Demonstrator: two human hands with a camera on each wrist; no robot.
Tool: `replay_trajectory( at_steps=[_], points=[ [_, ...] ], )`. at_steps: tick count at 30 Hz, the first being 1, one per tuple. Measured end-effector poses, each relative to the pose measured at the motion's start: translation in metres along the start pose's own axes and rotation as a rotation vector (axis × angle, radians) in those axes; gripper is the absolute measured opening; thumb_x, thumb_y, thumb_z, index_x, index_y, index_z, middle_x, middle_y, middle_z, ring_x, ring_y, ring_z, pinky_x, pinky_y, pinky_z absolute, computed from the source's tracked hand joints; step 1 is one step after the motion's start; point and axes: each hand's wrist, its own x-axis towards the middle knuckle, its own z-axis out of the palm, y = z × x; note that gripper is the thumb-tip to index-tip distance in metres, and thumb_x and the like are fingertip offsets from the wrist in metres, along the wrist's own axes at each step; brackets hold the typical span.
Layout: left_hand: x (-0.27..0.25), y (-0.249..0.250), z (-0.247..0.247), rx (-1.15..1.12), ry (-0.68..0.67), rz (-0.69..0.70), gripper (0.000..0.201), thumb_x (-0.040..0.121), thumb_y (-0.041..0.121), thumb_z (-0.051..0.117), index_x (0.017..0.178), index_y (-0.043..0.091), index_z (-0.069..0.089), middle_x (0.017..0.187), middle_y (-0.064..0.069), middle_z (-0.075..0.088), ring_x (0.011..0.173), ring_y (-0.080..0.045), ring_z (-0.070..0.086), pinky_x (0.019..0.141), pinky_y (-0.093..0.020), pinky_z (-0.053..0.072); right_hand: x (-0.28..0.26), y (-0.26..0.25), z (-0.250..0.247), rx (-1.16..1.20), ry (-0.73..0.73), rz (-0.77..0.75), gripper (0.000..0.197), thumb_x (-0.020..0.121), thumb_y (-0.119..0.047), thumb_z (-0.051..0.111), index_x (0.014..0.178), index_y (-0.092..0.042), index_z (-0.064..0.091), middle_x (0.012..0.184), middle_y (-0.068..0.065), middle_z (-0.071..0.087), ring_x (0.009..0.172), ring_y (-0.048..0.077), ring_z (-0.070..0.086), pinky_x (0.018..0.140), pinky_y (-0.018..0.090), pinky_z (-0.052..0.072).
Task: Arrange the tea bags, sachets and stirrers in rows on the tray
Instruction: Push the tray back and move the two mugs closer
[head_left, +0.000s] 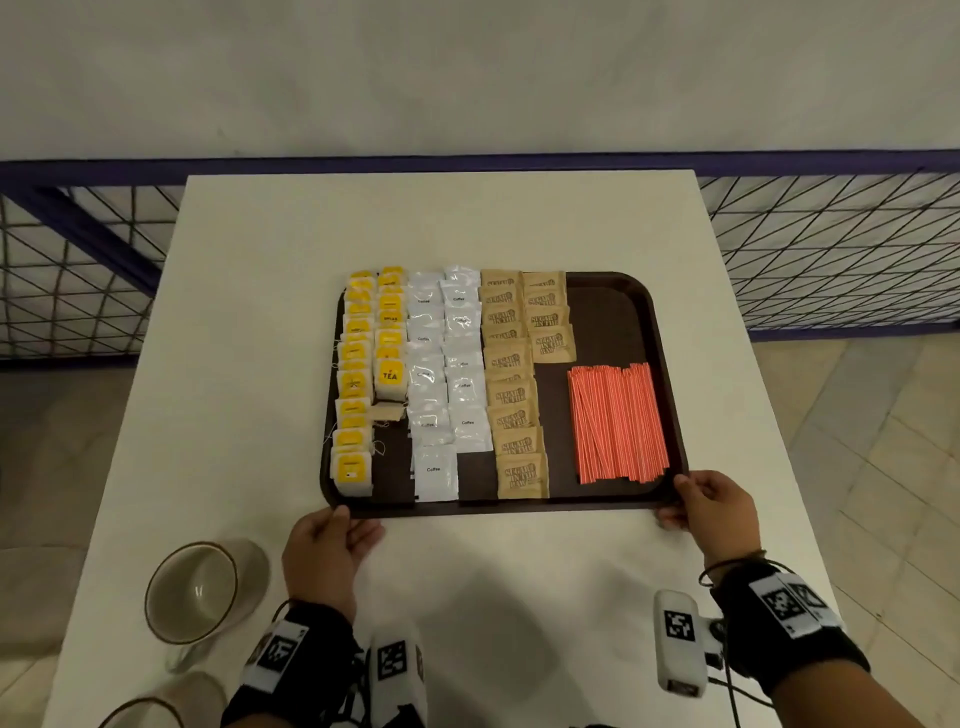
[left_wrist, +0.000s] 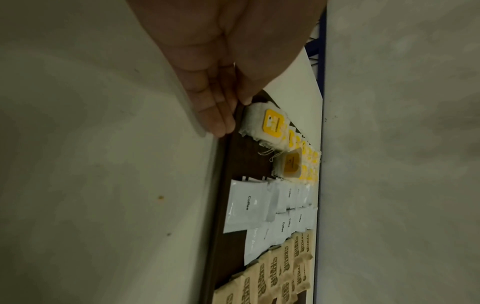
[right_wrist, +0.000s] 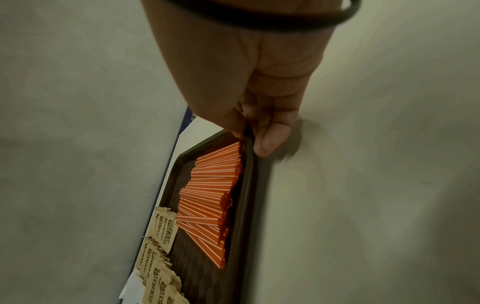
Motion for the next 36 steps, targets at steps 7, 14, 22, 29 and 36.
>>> replay_trajectory(
  at_steps=[7,14,22,29,36],
  points=[
    [0.027,0.026,0.044,-0.024,-0.044,0.028,0.011,0.095,0.004,0.048,0.104,-0.001,0.052,0.079,-0.019,0.059,0.072,-0.028,0.064,0.064,-0.032,0.059,0.042,-0.037,0.018,-0.005,0.062,-0.034,0.019,0.090,-0.010,0.055,0.072,-0.005,0.055,0.060,0.016,0.063,0.057,0.035,0.065,0.066,0.051,0.056],
    [0.056,0.055,0.086,-0.035,-0.096,0.048,0.008,0.093,0.002,0.049,0.099,-0.002,0.053,0.083,-0.024,0.060,0.072,-0.027,0.065,0.068,-0.033,0.057,0.092,-0.072,0.036,-0.026,0.107,-0.047,0.017,0.090,-0.015,0.056,0.078,-0.004,0.059,0.057,0.009,0.063,0.038,0.012,0.060,0.050,0.029,0.055],
    [0.077,0.079,0.115,-0.025,-0.111,0.070,0.004,0.092,0.002,0.051,0.093,0.001,0.056,0.079,-0.018,0.061,0.074,-0.026,0.066,0.063,-0.028,0.059,0.123,-0.100,0.054,0.023,0.108,-0.061,0.017,0.091,-0.014,0.055,0.087,0.001,0.060,0.061,0.009,0.062,0.037,0.009,0.059,0.049,0.030,0.057],
    [0.085,0.084,0.125,-0.017,-0.125,0.082,0.009,0.092,0.003,0.053,0.099,-0.001,0.056,0.082,-0.020,0.064,0.077,-0.028,0.068,0.072,-0.032,0.059,0.136,-0.115,0.058,0.058,0.105,-0.076,0.014,0.091,-0.011,0.054,0.088,0.001,0.059,0.062,0.009,0.060,0.034,0.007,0.057,0.040,0.022,0.053],
    [0.090,0.089,0.133,-0.034,-0.133,0.097,0.007,0.091,0.001,0.053,0.097,0.000,0.056,0.079,-0.019,0.063,0.072,-0.025,0.068,0.070,-0.032,0.060,0.141,-0.123,0.061,0.030,0.110,-0.125,0.016,0.091,-0.011,0.053,0.090,0.003,0.060,0.059,0.007,0.058,0.031,0.004,0.054,0.034,0.015,0.045]
  ],
)
